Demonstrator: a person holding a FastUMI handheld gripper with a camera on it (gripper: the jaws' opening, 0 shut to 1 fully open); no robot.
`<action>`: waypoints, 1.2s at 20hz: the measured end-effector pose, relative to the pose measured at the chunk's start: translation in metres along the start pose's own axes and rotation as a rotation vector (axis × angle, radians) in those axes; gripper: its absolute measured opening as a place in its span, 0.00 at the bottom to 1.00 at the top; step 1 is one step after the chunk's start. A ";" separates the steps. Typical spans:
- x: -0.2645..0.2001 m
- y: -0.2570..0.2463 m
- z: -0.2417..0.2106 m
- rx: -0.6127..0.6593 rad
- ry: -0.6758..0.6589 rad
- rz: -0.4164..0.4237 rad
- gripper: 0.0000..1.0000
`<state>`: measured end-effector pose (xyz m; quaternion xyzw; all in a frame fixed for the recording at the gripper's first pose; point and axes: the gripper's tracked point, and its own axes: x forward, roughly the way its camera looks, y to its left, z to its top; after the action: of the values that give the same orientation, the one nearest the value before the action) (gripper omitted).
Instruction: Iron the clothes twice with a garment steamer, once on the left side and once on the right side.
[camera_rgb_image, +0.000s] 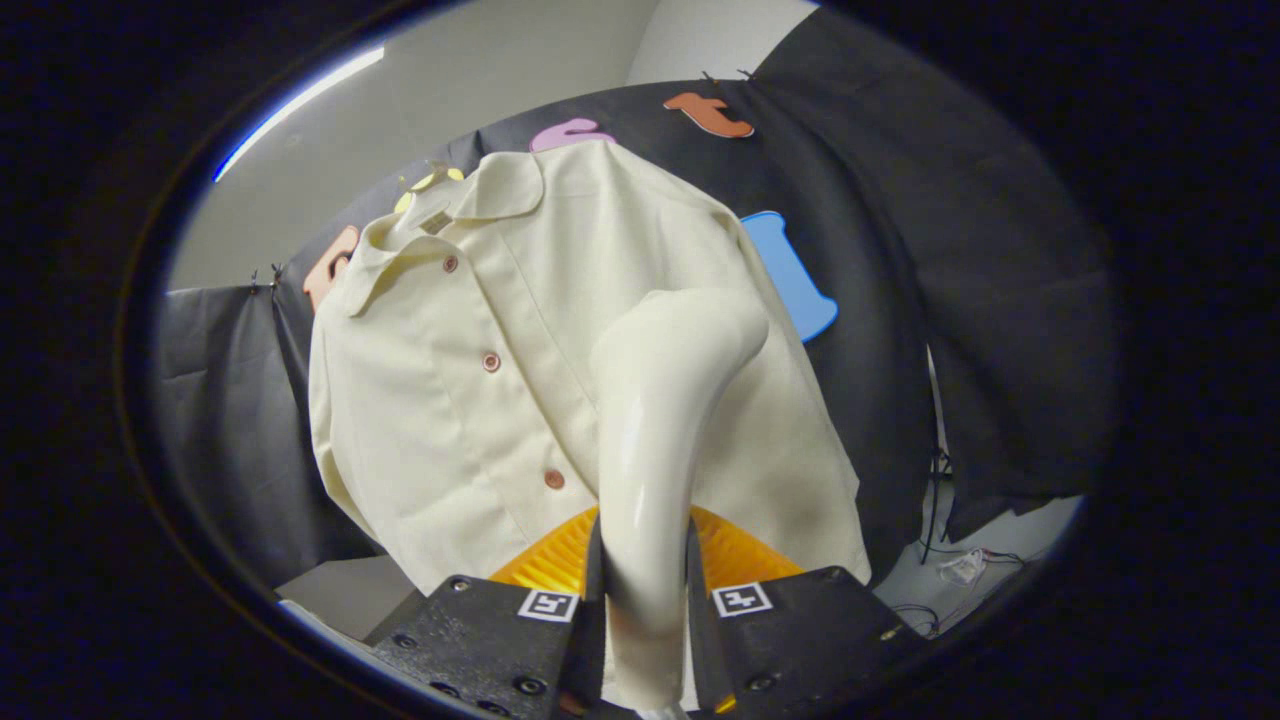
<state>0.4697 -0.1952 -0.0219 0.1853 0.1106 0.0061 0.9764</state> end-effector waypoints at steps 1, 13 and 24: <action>-0.002 -0.006 -0.010 0.013 0.012 0.001 0.34; -0.024 -0.062 -0.114 0.106 0.159 -0.001 0.35; -0.042 -0.100 -0.188 0.110 0.280 -0.018 0.35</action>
<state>0.3844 -0.2234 -0.2195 0.2346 0.2477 0.0174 0.9398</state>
